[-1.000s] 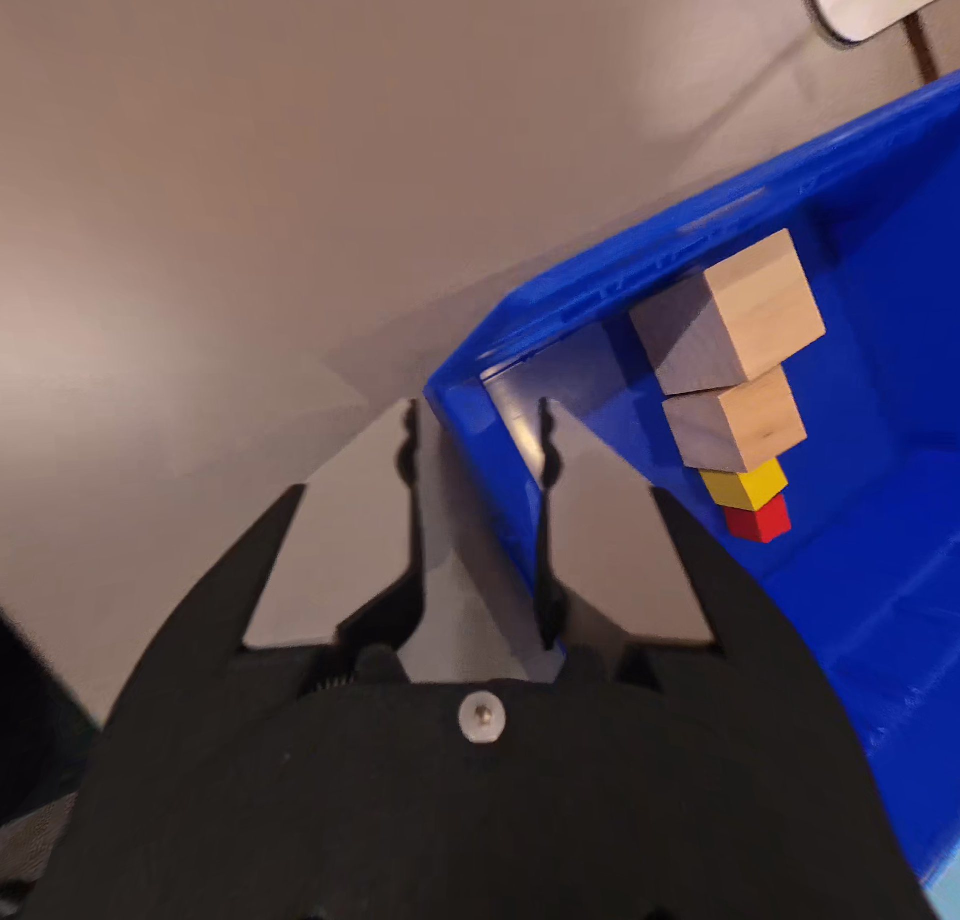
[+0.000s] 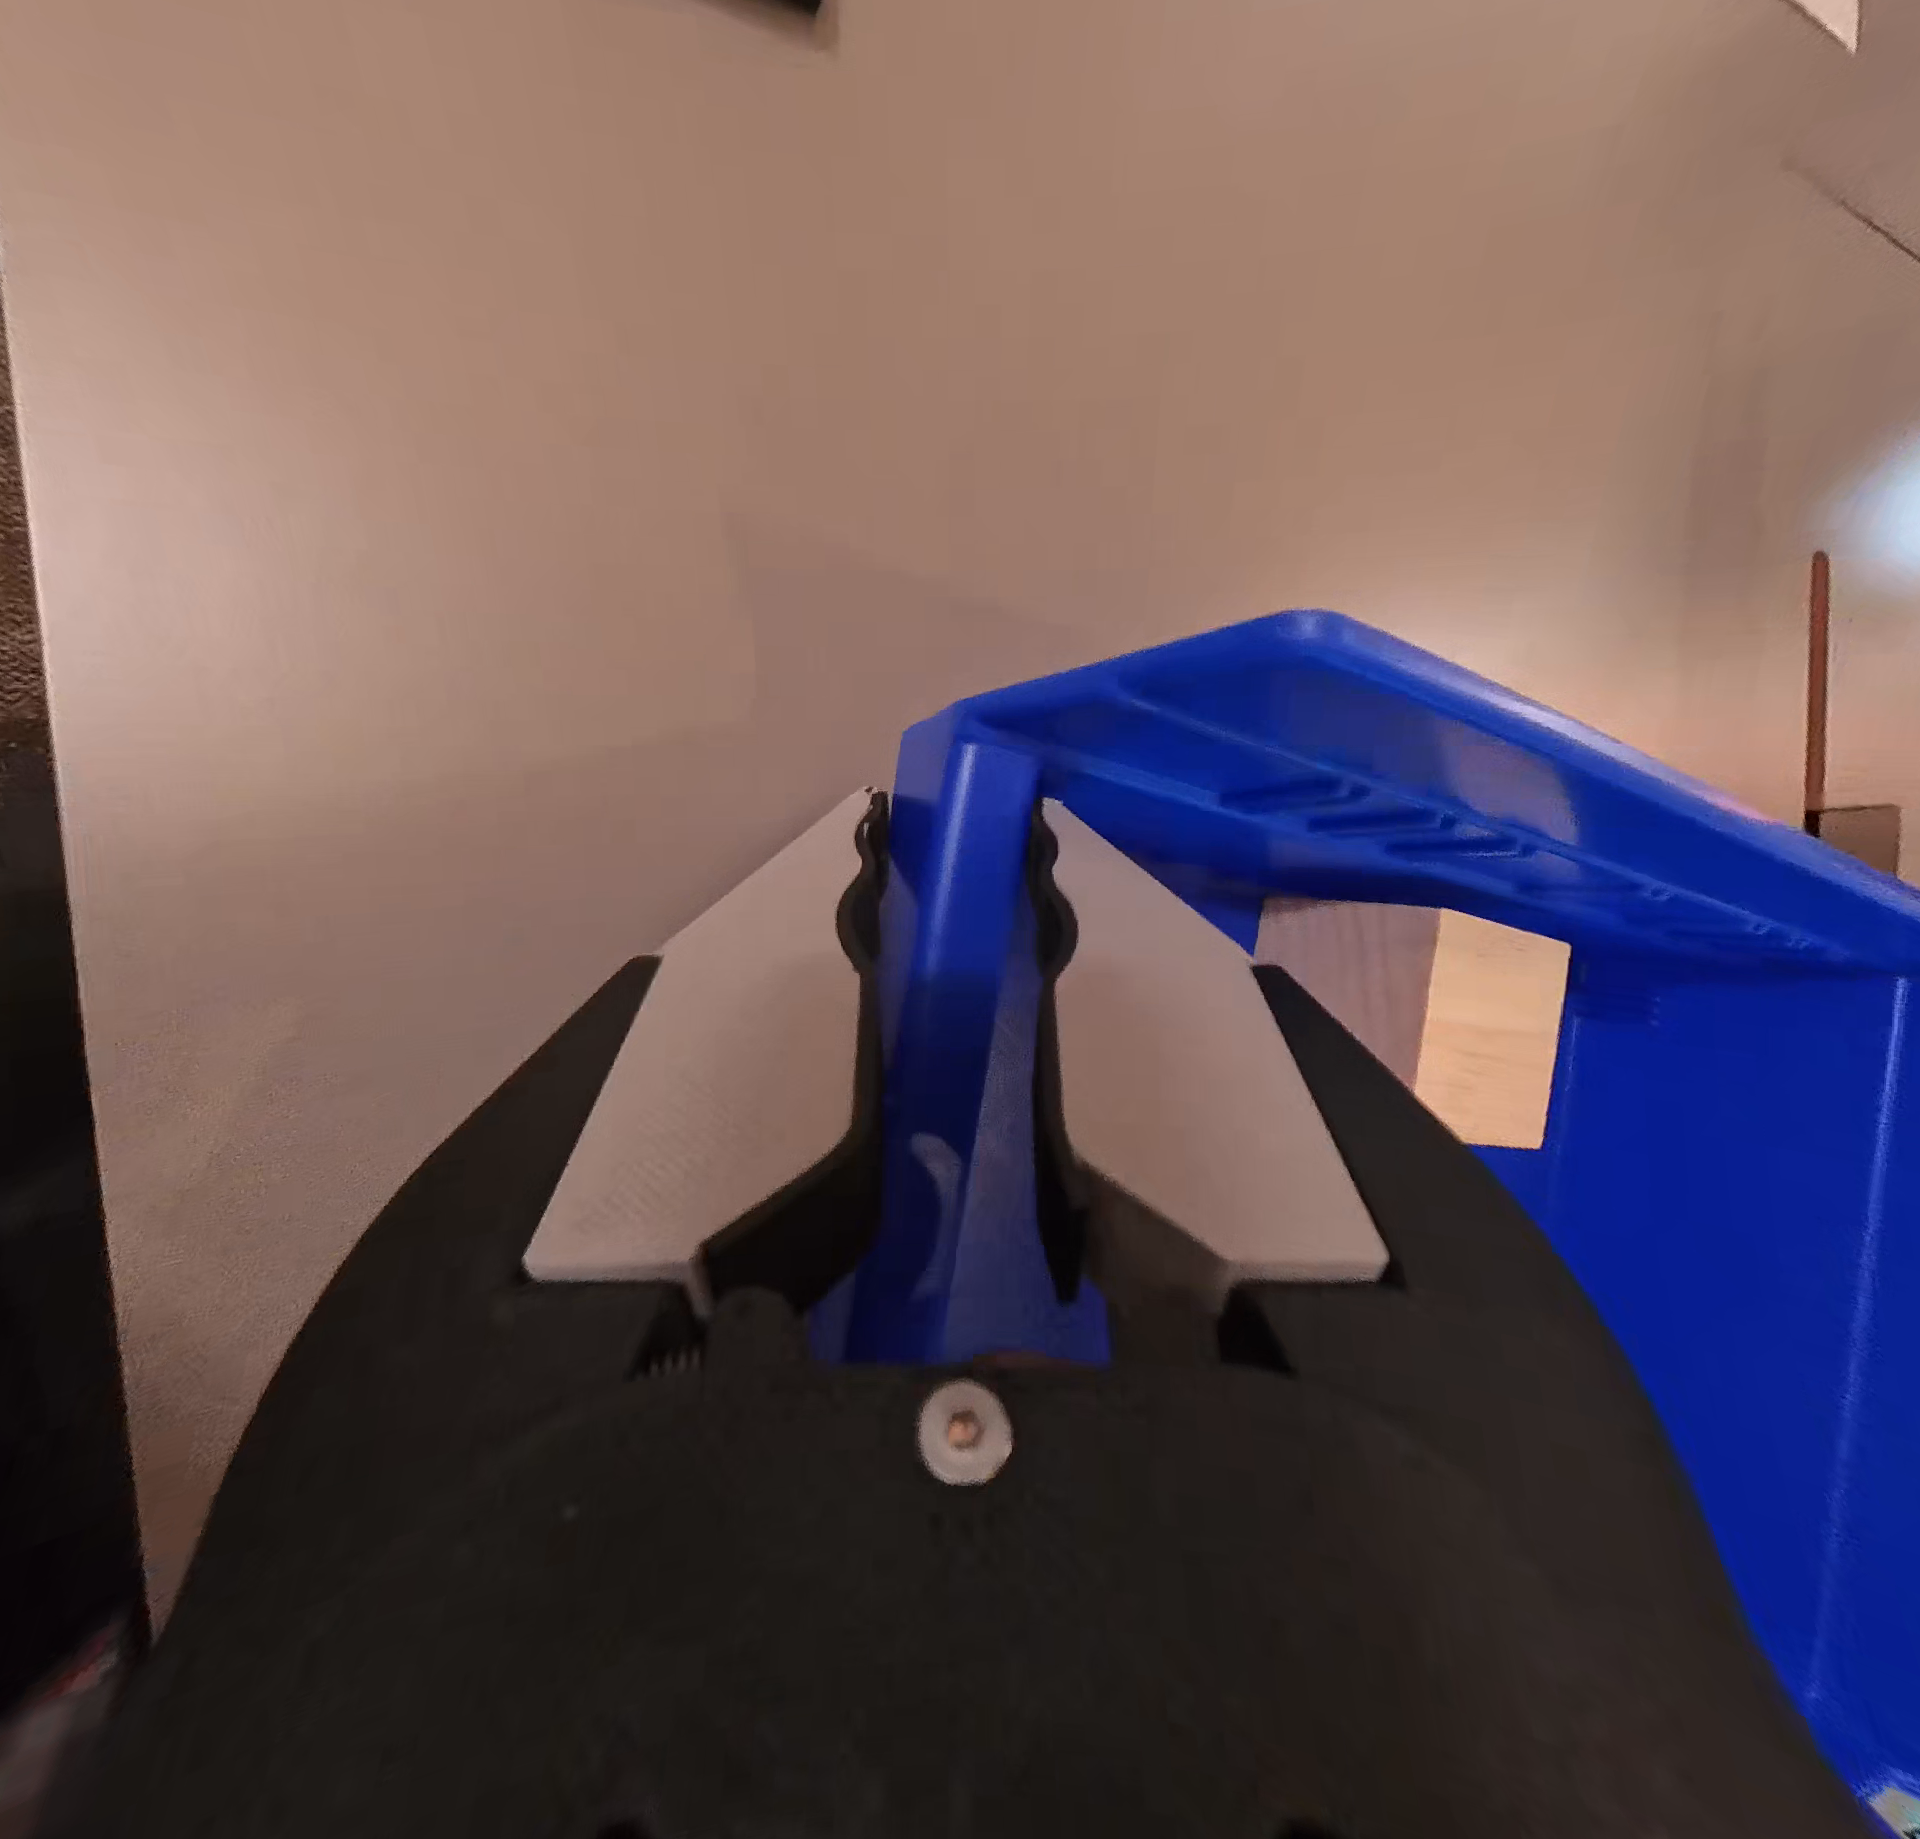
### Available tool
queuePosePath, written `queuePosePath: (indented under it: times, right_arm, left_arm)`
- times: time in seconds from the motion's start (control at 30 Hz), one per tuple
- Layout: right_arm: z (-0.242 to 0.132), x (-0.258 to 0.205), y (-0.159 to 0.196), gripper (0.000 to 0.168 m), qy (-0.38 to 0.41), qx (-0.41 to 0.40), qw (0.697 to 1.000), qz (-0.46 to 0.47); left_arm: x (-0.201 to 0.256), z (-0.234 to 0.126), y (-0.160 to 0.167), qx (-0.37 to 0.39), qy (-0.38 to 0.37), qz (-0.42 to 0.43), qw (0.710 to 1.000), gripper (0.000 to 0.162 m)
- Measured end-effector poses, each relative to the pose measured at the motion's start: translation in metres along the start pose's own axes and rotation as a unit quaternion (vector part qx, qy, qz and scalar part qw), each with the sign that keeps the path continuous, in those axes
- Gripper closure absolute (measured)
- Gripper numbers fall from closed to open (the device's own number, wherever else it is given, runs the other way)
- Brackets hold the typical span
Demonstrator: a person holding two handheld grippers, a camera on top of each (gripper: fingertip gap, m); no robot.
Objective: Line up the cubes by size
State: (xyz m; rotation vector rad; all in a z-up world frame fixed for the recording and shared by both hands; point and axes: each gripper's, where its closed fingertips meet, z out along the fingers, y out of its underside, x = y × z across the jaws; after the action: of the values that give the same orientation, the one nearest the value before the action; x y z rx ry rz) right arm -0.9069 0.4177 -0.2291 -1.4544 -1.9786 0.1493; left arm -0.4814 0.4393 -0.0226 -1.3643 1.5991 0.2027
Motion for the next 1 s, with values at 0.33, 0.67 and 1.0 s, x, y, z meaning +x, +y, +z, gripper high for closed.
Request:
queuePosePath:
  times: [0.33, 0.67, 1.0]
  right_arm:
    - [0.006, 0.006, -0.012, 0.141, 0.064, 0.004, 0.998, -0.017]
    - [-0.054, 0.031, -0.033, 0.115, 0.126, 0.132, 0.981, 0.068]
    - [-0.190, 0.054, 0.058, 0.100, -0.107, 0.233, 0.932, 0.258]
  left_arm:
    - [0.123, 0.151, 0.035, -0.068, 0.101, 0.017, 0.992, 0.135]
    - [0.071, 0.099, 0.025, -0.051, -0.011, -0.038, 0.998, 0.118]
    - [0.002, -0.190, 0.054, 0.188, -0.135, -0.184, 0.955, 0.124]
